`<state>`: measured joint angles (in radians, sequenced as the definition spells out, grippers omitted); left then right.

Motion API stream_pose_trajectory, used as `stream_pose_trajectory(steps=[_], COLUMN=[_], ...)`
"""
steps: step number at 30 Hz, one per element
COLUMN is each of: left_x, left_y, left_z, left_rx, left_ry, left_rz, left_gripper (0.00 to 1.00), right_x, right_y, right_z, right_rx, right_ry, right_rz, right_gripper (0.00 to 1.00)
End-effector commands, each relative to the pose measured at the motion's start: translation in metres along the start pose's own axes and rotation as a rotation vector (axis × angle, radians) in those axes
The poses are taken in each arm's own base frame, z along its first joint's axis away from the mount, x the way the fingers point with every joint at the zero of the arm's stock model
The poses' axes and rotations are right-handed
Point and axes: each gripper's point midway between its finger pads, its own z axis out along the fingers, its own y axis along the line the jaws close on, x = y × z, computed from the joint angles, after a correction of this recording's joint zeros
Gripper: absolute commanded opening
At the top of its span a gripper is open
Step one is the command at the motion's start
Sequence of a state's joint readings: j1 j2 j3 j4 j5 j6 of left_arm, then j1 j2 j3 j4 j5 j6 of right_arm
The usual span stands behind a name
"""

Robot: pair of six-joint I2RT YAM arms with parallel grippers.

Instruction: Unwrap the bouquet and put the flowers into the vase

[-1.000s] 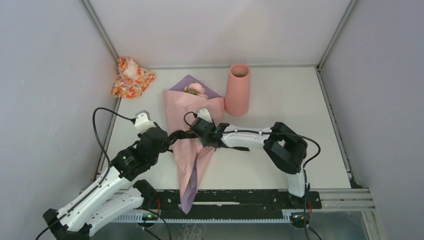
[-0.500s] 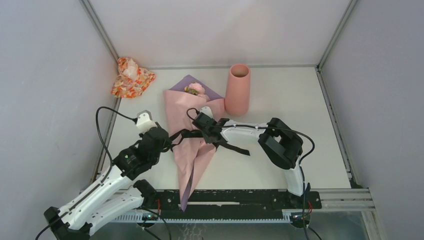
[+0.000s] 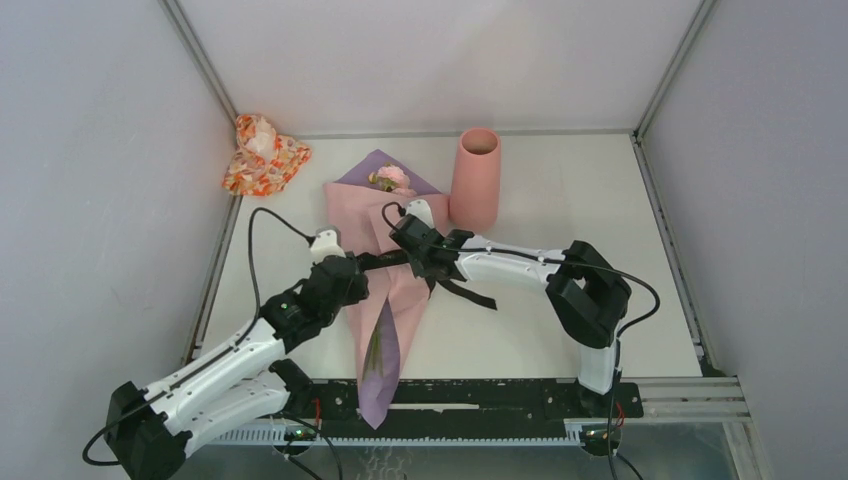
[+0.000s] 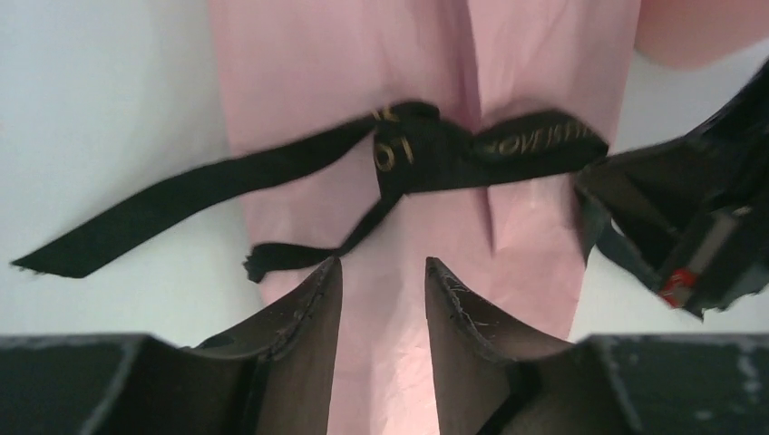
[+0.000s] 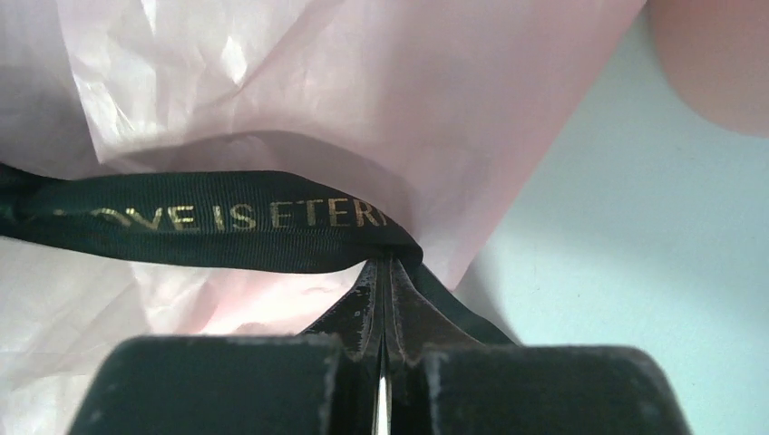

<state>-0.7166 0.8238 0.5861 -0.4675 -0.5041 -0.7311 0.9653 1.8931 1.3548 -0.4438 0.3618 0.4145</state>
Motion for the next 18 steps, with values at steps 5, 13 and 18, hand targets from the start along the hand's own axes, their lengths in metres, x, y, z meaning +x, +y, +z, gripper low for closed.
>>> stream_pose_trajectory(steps=[5, 13, 18], left_x=[0.016, 0.014, -0.007], left_y=[-0.016, -0.015, -0.013], left_z=[0.017, 0.017, -0.001], left_rx=[0.109, 0.095, 0.109], left_ry=[0.005, -0.004, -0.062], left_rz=[0.035, 0.032, 0.010], left_gripper=[0.43, 0.39, 0.41], right_x=[-0.023, -0.023, -0.022], right_y=[-0.003, 0.000, 0.002], right_z=[-0.023, -0.027, -0.026], right_rx=[-0.011, -0.023, -0.027], right_ry=[-0.067, -0.071, -0.066], right_rz=[0.047, 0.047, 0.046], right_gripper=[0.00, 0.00, 0.00])
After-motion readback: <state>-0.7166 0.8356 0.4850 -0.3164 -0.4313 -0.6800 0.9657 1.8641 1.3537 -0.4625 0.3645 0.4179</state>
